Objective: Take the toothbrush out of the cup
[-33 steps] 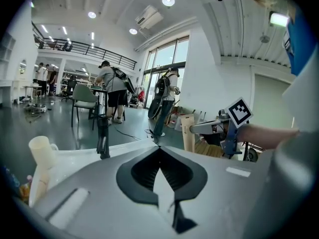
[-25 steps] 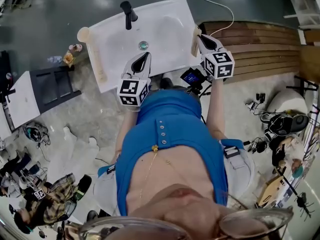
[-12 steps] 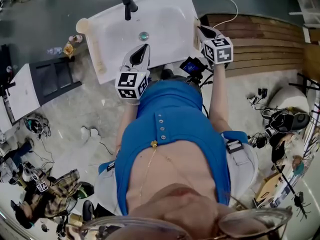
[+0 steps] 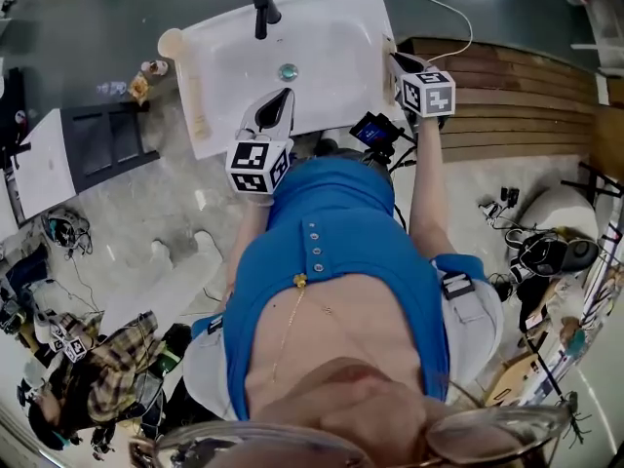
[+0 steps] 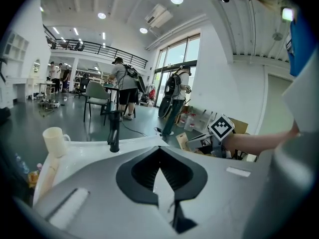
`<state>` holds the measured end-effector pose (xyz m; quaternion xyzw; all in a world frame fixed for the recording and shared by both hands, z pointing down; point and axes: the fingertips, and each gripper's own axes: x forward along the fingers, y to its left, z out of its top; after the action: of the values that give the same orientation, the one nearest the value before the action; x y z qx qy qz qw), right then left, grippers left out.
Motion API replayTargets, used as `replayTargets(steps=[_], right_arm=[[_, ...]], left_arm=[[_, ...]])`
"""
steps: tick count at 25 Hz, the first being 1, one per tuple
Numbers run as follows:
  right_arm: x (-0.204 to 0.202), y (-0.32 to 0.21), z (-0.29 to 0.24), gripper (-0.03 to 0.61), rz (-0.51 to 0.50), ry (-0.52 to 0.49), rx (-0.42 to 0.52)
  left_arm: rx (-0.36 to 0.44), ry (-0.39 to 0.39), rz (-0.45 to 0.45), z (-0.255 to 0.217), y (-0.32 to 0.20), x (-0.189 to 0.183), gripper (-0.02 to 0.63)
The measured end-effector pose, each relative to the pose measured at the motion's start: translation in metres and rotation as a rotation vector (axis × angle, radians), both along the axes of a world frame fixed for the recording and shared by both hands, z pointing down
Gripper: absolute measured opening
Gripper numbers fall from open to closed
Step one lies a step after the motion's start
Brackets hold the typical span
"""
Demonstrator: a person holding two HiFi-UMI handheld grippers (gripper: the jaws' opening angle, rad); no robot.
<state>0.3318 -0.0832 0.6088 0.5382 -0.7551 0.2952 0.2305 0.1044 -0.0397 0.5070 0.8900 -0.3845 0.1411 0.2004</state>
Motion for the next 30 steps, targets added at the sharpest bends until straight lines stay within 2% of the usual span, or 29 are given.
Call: replayTargets(steps=[12, 21, 30], right_arm=[[0.001, -0.016, 0.030, 0.011, 0.010, -0.008, -0.058], [0.008, -0.016, 0.053, 0.011, 0.050, -0.001, -0.095], [0.015, -0.013, 0.066, 0.014, 0.053, 0.019, -0.083]], left_arm=[[-0.016, 0.011, -0.060, 0.002, -0.009, -0.015, 0.002], [-0.031, 0.016, -0.074, 0.002, -0.011, -0.019, 0.002], [-0.053, 0.035, -0.067, 0.004, -0.011, -0.014, 0.002]])
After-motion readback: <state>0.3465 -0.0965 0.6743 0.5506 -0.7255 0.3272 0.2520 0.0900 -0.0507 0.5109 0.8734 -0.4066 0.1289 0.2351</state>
